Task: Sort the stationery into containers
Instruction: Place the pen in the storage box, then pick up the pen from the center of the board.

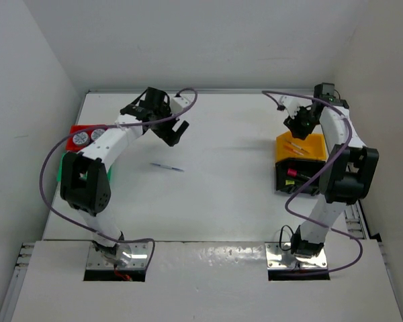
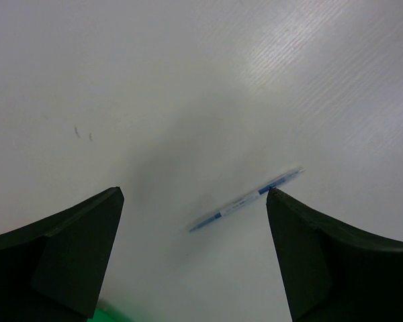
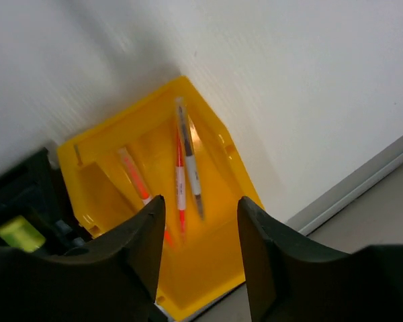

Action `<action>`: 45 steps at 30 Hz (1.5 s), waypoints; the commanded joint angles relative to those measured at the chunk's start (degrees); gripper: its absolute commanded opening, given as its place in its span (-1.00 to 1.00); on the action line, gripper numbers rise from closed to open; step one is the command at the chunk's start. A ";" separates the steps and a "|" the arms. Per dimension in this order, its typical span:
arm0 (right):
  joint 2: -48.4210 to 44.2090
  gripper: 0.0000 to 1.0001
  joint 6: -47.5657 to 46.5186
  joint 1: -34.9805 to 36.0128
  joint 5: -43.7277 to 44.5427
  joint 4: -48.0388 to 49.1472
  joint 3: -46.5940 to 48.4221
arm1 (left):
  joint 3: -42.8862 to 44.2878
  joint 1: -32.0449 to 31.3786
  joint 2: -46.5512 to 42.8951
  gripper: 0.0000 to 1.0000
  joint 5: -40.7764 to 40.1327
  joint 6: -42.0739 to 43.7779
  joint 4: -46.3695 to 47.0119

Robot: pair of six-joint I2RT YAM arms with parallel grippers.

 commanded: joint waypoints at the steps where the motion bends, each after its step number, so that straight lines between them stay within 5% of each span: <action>1: -4.03 -0.05 8.17 0.08 -7.34 -1.80 5.49 | 5.68 0.85 5.53 0.88 0.77 15.04 -7.20; 12: -21.60 -0.03 34.28 3.51 -24.04 -1.10 -3.45 | 9.46 2.00 17.15 0.55 7.00 35.18 -15.45; 17: -24.87 -0.03 35.44 3.87 -24.49 -1.63 -6.98 | 8.51 1.47 18.83 0.45 8.94 38.88 -18.37; 26: -25.40 -0.03 38.16 3.69 -25.37 -1.98 -8.12 | -5.99 1.29 14.87 0.41 5.43 39.76 -8.62; 29: -25.66 -0.03 38.33 3.95 -25.11 -1.98 -8.82 | -7.14 1.21 15.84 0.19 4.90 40.11 -8.09; 32: -26.54 -0.05 39.82 3.95 -25.45 -0.67 -10.14 | -8.63 0.86 15.41 -0.31 5.16 38.80 -6.60; 36: -29.44 -0.05 43.33 4.65 -25.55 4.15 -14.08 | -10.92 -0.72 12.95 -0.69 6.30 35.04 -4.14; 41: -31.99 -0.03 51.31 6.76 -24.66 9.70 -17.61 | -10.06 -3.71 9.17 -1.00 9.89 26.25 -3.87; 42: -32.25 -0.02 56.48 7.90 -25.36 13.45 -18.40 | -7.09 -3.45 6.99 -1.00 17.74 16.83 -4.74; 45: -32.25 -0.03 63.60 10.01 -26.33 18.20 -20.15 | -3.90 -2.93 4.95 -1.00 27.54 7.66 -3.61</action>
